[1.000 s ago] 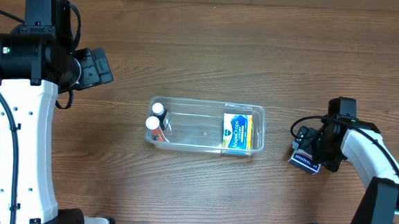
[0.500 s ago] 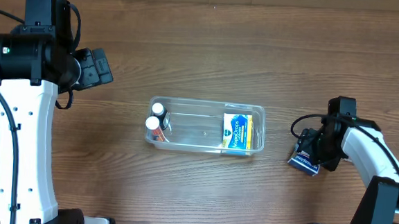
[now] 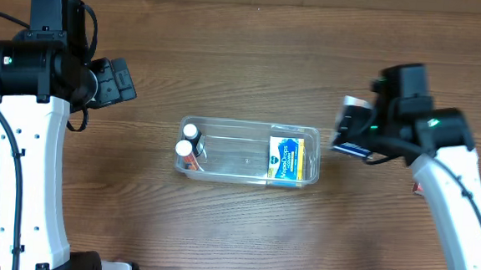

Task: Pack container
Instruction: 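Carry the white box into the container beside the blue box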

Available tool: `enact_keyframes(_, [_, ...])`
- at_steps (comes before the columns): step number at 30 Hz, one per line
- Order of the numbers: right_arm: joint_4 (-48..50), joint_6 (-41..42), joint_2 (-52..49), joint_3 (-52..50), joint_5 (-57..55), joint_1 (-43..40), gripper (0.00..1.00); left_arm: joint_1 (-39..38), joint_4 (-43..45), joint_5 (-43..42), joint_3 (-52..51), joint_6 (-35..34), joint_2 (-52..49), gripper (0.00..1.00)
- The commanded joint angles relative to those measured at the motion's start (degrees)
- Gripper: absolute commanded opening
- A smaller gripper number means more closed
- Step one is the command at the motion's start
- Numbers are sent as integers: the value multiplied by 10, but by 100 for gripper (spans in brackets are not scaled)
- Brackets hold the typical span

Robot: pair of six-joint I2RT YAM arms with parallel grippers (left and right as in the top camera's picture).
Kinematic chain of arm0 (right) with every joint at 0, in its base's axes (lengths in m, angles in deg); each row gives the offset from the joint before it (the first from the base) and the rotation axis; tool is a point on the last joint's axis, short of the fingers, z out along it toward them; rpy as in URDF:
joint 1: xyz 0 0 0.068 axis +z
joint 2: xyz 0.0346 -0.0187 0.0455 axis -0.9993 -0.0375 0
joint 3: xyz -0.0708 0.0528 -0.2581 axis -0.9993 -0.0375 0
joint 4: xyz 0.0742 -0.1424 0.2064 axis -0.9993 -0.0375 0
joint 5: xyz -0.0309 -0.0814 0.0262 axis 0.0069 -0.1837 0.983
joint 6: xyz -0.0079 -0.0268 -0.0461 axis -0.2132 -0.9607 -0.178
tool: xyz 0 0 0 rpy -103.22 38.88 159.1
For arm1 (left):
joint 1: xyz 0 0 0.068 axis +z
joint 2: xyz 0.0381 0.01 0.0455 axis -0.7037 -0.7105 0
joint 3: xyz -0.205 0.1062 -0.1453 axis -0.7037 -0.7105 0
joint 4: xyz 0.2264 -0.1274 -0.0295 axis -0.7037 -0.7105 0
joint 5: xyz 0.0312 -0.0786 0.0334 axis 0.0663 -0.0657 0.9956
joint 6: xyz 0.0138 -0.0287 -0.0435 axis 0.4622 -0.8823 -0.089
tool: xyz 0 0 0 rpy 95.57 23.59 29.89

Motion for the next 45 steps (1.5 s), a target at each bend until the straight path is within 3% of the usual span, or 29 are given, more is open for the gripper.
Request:
enact_keyframes(1, [31, 56, 4, 12, 4, 109, 72, 3, -1, -5, 6, 12, -2, 100])
enact_keyframes(7, [101, 98, -73, 12, -3, 226, 72, 3, -2, -5, 6, 12, -2, 100])
enact_keyframes(19, [150, 101, -229, 12, 4, 264, 73, 3, -2, -7, 6, 13, -2, 100])
enact_keyframes(45, [135, 98, -235, 12, 49, 264, 76, 3, -2, -7, 6, 13, -2, 100])
